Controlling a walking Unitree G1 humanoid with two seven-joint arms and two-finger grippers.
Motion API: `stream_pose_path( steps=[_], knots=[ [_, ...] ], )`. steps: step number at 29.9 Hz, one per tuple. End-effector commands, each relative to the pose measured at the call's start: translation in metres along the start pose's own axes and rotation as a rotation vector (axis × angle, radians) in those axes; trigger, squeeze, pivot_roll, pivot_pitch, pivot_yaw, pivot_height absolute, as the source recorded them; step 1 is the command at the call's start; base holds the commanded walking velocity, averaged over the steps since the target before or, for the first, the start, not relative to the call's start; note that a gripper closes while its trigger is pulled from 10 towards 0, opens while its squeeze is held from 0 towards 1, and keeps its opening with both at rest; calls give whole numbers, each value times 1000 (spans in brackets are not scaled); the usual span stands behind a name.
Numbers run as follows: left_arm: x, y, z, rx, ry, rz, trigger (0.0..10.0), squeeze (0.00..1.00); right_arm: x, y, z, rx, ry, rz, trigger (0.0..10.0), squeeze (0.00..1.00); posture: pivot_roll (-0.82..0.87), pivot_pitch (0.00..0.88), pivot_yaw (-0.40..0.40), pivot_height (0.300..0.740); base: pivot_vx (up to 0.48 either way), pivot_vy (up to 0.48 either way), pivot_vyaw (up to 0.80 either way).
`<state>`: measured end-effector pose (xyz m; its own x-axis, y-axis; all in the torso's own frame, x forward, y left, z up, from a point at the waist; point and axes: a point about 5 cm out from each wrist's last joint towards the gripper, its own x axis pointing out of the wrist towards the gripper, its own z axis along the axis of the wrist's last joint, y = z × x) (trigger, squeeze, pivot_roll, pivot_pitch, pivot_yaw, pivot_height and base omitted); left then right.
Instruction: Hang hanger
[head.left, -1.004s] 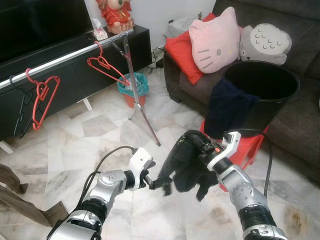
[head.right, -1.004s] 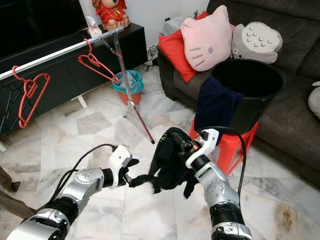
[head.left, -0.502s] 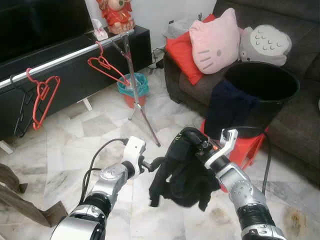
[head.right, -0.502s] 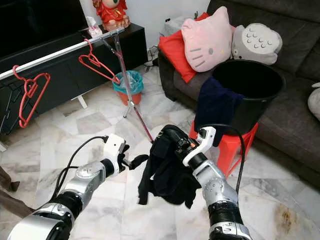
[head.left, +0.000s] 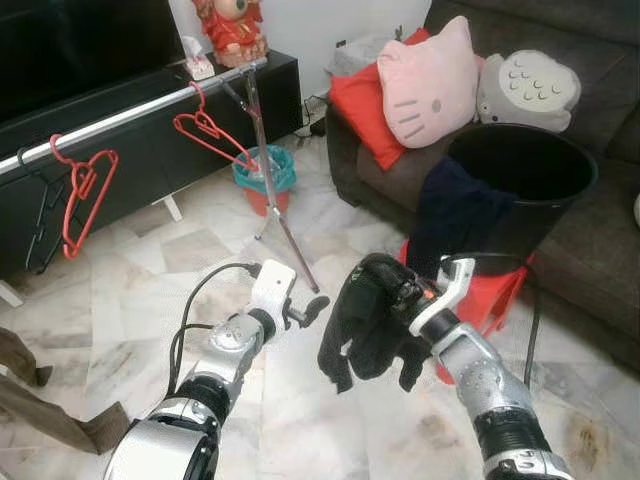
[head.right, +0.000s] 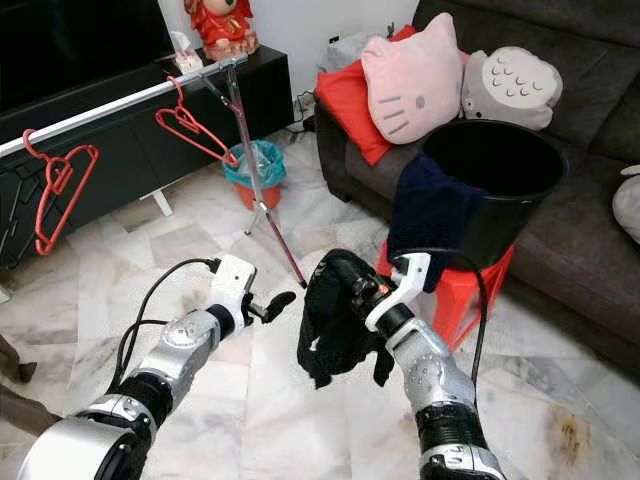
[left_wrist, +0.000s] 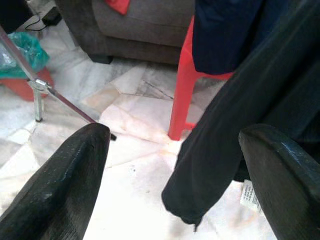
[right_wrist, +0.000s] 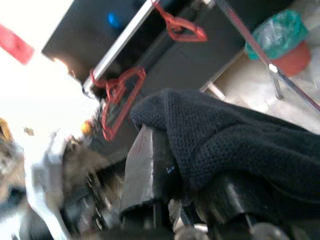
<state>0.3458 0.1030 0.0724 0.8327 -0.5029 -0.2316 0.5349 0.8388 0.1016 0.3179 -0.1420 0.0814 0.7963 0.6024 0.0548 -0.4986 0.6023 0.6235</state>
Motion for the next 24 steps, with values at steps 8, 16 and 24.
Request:
stream_pose_path(
  steps=[8,16,24],
  knots=[
    [-13,12,-9,200,53,-113,10000,0,-29,-19,-18,-417,442,26,10000,0,-42,27,75,740,0,0,0],
    [-25,13,-22,309,122,-252,10000,0,-51,-31,-12,-568,609,69,10000,0,-39,31,81,740,0,0,0],
    [-30,9,-32,406,194,-344,10000,0,-56,-26,-13,-604,671,175,10000,0,-36,29,82,740,0,0,0]
  ],
)
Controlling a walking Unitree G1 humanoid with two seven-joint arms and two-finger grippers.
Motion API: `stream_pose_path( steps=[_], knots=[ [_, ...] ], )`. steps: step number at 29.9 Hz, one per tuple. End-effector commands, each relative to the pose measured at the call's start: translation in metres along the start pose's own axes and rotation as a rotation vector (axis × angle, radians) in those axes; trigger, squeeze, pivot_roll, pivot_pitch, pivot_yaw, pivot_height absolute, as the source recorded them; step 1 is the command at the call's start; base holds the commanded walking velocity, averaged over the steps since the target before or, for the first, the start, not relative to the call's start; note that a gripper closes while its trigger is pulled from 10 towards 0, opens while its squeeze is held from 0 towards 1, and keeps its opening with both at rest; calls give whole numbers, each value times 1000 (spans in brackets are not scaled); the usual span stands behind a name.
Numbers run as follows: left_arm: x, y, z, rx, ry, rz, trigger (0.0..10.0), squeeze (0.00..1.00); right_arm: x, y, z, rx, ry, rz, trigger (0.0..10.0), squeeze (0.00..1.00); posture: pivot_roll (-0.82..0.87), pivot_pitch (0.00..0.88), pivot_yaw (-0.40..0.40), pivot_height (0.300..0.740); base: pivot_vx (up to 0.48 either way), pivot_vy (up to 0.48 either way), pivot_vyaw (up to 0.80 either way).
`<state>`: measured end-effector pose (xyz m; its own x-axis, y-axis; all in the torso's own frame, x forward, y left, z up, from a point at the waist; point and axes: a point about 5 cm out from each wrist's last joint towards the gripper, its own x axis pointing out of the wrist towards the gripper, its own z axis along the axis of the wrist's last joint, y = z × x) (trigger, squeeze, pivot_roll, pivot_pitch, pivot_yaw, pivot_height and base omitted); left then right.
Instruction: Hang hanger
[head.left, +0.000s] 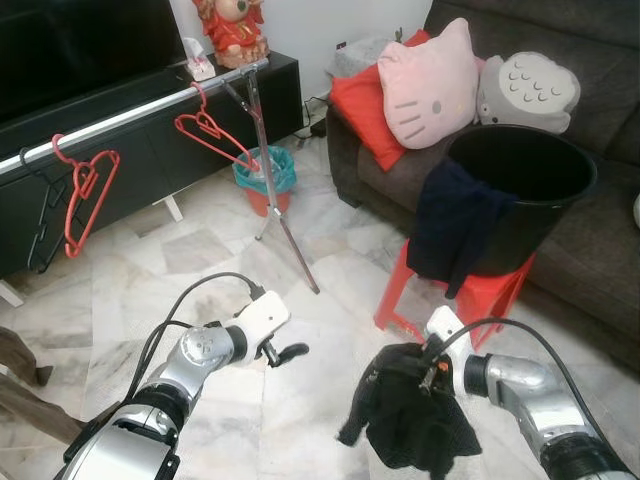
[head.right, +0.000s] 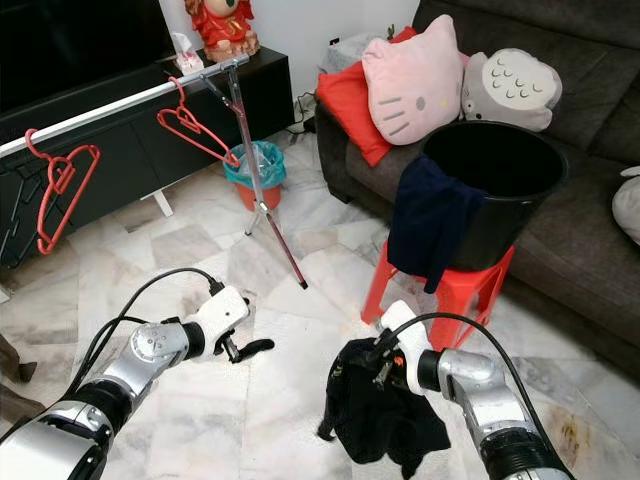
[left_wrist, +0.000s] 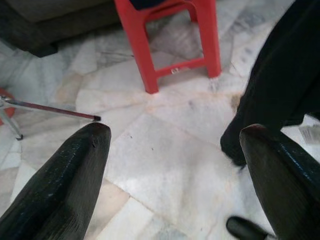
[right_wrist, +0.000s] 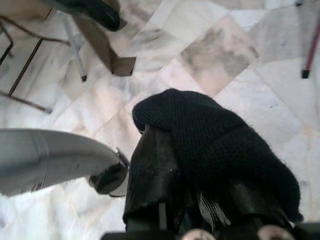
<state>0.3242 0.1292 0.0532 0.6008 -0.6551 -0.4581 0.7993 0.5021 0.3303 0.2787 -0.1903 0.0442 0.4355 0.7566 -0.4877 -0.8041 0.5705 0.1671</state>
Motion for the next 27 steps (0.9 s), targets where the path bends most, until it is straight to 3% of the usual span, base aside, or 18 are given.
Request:
stream_pose_path(
  steps=[1,7,10,12,15,20,27],
  knots=[
    [-2,-3,-4,38,25,-26,10000,0,3,2,9,-65,-10,23,10000,0,-36,29,82,740,0,0,0],
    [0,-6,-4,56,25,-43,10000,0,4,9,6,-104,24,98,10000,0,-35,30,83,740,0,0,0],
    [-1,-6,-6,78,41,-39,10000,0,2,6,-1,-141,98,90,10000,0,-34,35,83,740,0,0,0],
    [-3,-5,-7,99,44,-38,10000,0,-4,1,-13,-243,235,72,10000,0,-32,39,83,740,0,0,0],
    [-8,-5,-12,128,59,-72,10000,0,-13,5,-21,-285,287,141,10000,0,-32,45,80,740,0,0,0],
    [-12,-8,-17,143,70,-116,10000,0,-22,8,-25,-304,310,191,10000,0,-34,47,80,740,0,0,0],
    [-9,-13,-14,145,56,-170,10000,0,-18,6,-20,-296,270,193,10000,0,-36,41,84,740,0,0,0]
  ],
)
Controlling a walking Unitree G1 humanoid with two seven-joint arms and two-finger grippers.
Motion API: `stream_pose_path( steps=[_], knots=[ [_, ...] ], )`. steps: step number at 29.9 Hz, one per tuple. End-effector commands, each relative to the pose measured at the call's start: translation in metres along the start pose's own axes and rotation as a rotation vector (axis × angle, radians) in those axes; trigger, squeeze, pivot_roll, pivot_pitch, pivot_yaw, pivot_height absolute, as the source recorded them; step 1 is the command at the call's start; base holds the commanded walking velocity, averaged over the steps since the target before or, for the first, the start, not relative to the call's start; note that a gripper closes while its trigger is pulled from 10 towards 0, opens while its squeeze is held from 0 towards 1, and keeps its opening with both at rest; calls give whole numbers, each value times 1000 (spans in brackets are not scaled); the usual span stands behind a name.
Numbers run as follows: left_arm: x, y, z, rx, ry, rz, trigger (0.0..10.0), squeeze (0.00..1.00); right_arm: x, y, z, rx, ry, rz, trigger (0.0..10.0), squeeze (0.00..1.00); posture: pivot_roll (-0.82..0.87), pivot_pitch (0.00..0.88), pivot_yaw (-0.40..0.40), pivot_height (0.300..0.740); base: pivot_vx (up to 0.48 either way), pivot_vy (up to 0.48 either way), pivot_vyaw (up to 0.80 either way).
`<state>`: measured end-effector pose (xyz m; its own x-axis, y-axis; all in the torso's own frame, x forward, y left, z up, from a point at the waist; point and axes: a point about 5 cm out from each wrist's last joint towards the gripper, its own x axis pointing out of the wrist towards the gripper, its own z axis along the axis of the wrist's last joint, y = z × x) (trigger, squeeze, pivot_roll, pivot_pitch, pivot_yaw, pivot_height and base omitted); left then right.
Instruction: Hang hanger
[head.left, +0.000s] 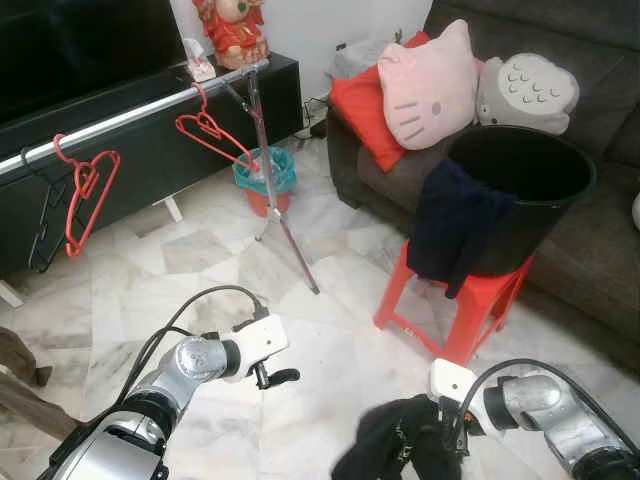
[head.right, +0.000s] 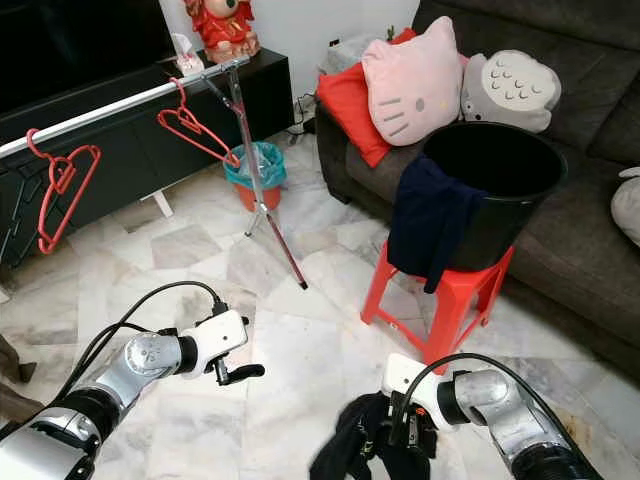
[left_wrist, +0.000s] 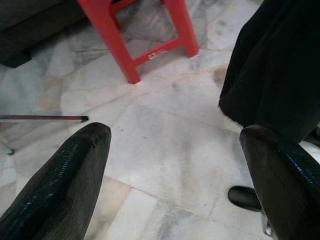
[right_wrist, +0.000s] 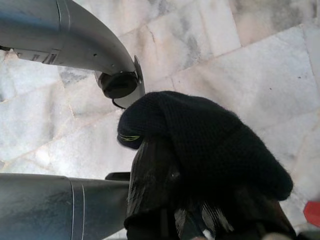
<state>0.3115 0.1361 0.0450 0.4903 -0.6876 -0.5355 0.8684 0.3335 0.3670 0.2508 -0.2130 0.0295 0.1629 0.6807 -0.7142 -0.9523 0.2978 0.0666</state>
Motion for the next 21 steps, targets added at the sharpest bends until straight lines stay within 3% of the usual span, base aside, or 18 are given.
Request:
stream_pose_path(
  steps=[1,7,10,14,21],
  knots=[
    [1,-5,-2,16,16,-42,10000,0,0,-5,12,-28,-43,-4,10000,0,-36,41,84,740,0,0,0],
    [1,-10,0,30,-2,-127,10000,0,-5,-21,19,29,-96,-133,10000,0,-37,31,87,740,0,0,0],
    [-1,-13,-1,29,-9,-185,10000,0,-7,-20,23,21,-137,-107,10000,0,-35,23,89,740,0,0,0],
    [-2,-16,1,43,-14,-243,10000,0,-7,-22,19,15,-98,-119,10000,0,-36,16,91,740,0,0,0],
    [4,-14,6,4,-28,-188,10000,0,2,-29,27,30,-101,-177,10000,0,-37,10,92,740,0,0,0]
  ],
)
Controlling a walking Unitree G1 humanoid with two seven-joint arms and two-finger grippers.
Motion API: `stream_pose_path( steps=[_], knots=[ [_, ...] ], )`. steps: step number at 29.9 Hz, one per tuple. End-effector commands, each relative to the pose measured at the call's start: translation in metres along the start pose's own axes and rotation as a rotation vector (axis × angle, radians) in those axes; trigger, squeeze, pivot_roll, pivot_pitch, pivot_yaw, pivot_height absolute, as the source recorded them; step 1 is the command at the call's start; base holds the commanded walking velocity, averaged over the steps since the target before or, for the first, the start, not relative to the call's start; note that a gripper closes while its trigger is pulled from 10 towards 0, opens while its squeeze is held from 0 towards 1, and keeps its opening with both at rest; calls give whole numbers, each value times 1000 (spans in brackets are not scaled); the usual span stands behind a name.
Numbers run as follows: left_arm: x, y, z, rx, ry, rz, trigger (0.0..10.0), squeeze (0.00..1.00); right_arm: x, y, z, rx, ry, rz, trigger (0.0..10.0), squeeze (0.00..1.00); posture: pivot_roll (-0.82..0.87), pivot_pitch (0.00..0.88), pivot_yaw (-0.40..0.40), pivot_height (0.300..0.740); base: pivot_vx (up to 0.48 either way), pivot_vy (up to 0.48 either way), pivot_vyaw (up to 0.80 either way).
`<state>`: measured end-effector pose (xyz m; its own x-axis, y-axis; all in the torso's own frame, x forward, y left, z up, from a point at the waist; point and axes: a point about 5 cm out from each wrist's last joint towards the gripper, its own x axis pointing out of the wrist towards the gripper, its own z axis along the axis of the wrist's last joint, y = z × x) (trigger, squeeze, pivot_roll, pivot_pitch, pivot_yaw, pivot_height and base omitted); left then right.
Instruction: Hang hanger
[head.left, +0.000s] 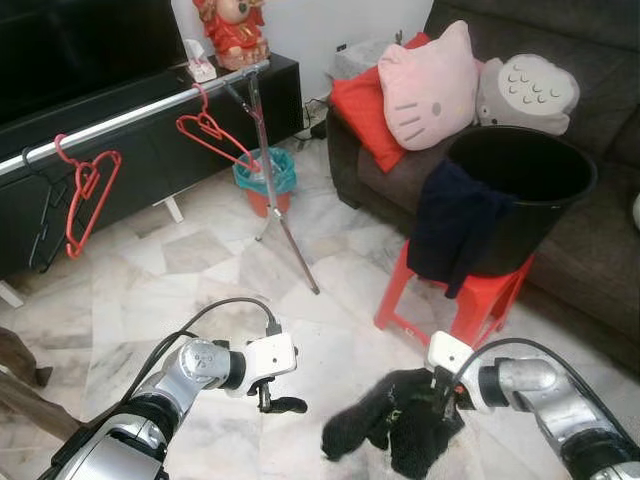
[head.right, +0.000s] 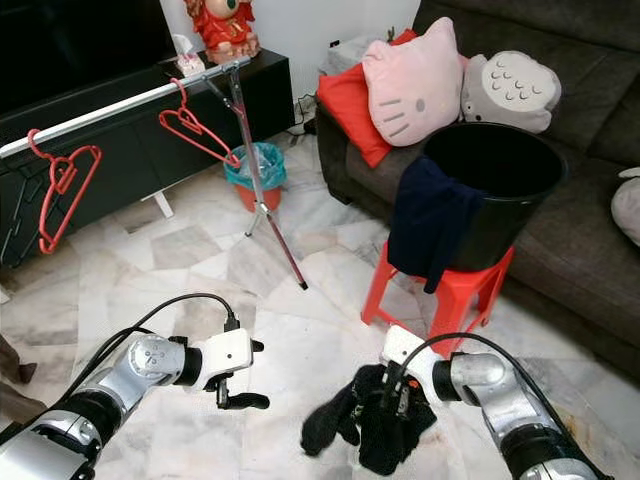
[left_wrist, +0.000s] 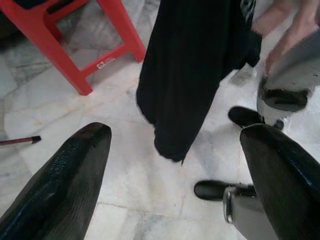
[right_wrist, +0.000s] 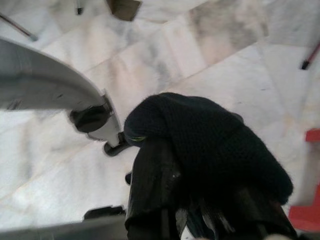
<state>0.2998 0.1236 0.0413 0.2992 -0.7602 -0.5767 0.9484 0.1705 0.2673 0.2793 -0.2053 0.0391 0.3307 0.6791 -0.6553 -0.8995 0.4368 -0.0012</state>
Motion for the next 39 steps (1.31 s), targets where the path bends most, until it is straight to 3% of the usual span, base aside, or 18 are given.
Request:
stream_pose_path(
  steps=[1,2,3,5,10,11,12,13,14,21,22,23,28,35,39],
  knots=[
    [1,5,1,-42,-8,71,10000,0,3,-4,10,-23,-24,-9,10000,0,-36,8,91,740,0,0,0],
    [2,9,1,-68,-12,139,10000,0,5,-3,13,-23,-31,4,10000,0,-34,6,90,740,0,0,0],
    [2,9,1,-68,-12,139,10000,0,5,-3,13,-23,-31,4,10000,0,-34,6,90,740,0,0,0],
    [3,12,1,-149,-40,208,10000,0,8,-2,16,-28,-37,14,10000,0,-35,4,88,740,0,0,0],
    [7,6,-3,-245,-51,203,10000,0,13,-9,25,-12,-66,-42,10000,0,-35,0,87,740,0,0,0],
    [9,4,-4,-259,-58,190,10000,145,15,-11,27,-3,-63,-63,10000,0,-37,0,85,740,0,0,0],
    [9,3,-3,-260,-59,188,10000,431,15,-12,27,-3,-62,-68,10000,0,-37,0,85,740,0,0,0],
    [10,1,-4,-267,-56,172,10000,1000,15,-13,28,-7,-58,-76,10000,0,-35,0,84,740,0,0,0],
    [12,-4,-5,-271,-56,128,10000,1000,15,-15,29,-10,-55,-102,10000,0,-36,0,84,740,0,0,0],
    [14,-9,-9,-262,-8,100,10000,1000,18,-22,37,33,-93,-162,10000,0,-37,3,80,740,0,0,0],
    [15,-9,-8,-268,-13,91,10000,851,18,-23,38,42,-98,-169,10000,0,-37,3,80,740,0,0,0],
    [16,-10,-8,-273,-12,80,10000,0,20,-23,40,52,-103,-169,10000,0,-37,8,80,740,0,0,0],
    [18,-8,-9,-274,25,122,10000,0,26,-15,43,47,-106,-64,10000,0,-34,12,77,740,0,0,0],
    [22,0,-3,-377,-3,206,10000,0,39,-1,54,51,-145,78,10000,0,-34,25,70,740,0,0,0],
    [24,1,0,-404,-28,200,10000,0,42,1,54,56,-141,88,10000,0,-33,28,68,740,0,0,0]
  ],
)
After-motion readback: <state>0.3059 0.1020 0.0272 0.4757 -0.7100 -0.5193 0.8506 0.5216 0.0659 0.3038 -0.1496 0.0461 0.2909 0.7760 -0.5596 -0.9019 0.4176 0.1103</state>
